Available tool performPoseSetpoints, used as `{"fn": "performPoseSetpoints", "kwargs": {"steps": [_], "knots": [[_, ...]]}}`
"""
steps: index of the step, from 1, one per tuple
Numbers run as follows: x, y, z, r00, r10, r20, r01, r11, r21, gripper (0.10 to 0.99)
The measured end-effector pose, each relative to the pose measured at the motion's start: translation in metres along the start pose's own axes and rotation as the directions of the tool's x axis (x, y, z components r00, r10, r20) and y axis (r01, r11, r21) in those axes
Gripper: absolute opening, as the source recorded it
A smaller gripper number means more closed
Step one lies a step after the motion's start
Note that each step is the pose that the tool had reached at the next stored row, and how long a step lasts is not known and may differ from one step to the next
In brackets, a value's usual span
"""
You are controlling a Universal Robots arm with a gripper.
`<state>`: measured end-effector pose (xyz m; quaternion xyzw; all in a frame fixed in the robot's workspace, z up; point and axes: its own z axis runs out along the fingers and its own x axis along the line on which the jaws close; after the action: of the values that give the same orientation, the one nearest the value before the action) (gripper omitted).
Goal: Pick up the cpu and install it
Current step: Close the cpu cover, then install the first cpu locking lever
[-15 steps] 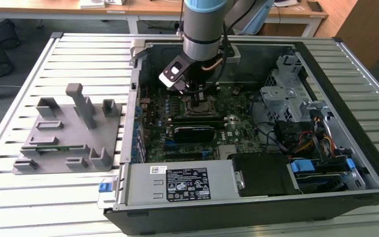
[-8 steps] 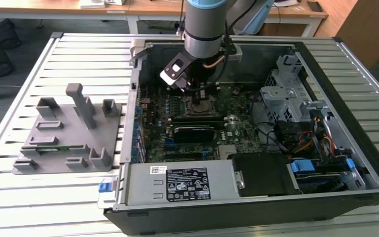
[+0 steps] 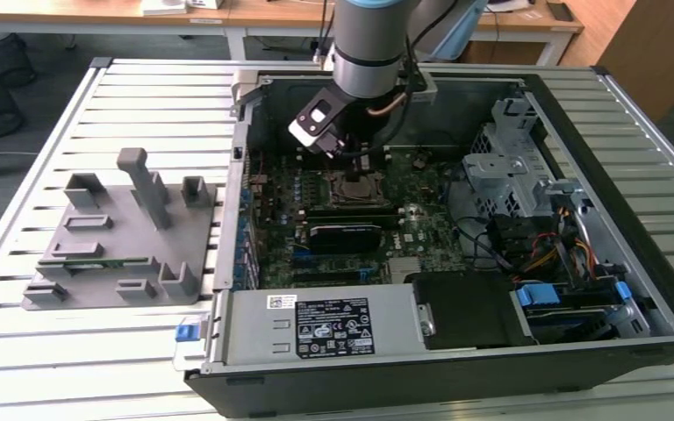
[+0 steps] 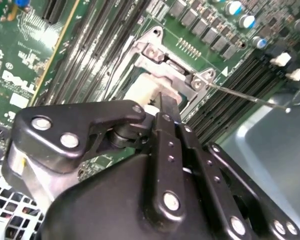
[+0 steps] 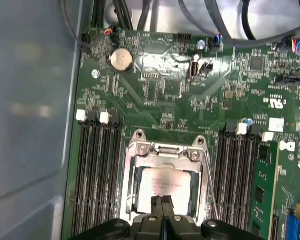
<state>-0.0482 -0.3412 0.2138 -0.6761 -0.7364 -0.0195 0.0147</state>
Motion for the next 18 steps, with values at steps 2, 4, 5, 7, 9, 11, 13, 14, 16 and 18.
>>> {"fn": "performPoseSetpoints", "kwargs": {"steps": [2, 4, 5, 7, 9, 11, 13, 14, 16, 18], "knots": [[-0.0002, 0.0026, 0.0000, 1.0000, 0.000, 0.0000, 0.000, 1.0000, 0.000, 0.114], [-0.0004, 0.0050, 0.0001, 1.0000, 0.000, -0.0001, 0.000, 1.0000, 0.000, 0.114], [-0.0005, 0.0066, 0.0001, 1.0000, 0.000, 0.0000, 0.000, 1.0000, 0.000, 0.114], [-0.0008, 0.0093, 0.0001, 1.0000, 0.000, -0.0001, 0.000, 1.0000, 0.000, 0.114], [-0.0010, 0.0119, 0.0001, 1.0000, 0.000, 0.0001, 0.000, 1.0000, 0.000, 0.114], [-0.0012, 0.0142, 0.0002, 1.0000, 0.000, -0.0001, 0.000, 1.0000, 0.000, 0.114], [-0.0014, 0.0160, 0.0001, 1.0000, 0.000, 0.0000, 0.000, 1.0000, 0.000, 0.114], [-0.0014, 0.0165, 0.0001, 1.0000, 0.000, -0.0001, 0.000, 1.0000, 0.000, 0.114], [-0.0014, 0.0168, 0.0001, 1.0000, 0.000, -0.0001, 0.000, 1.0000, 0.000, 0.114], [-0.0014, 0.0168, -0.0006, 1.0000, 0.000, 0.0002, 0.000, 1.0000, 0.000, 0.114]]}}
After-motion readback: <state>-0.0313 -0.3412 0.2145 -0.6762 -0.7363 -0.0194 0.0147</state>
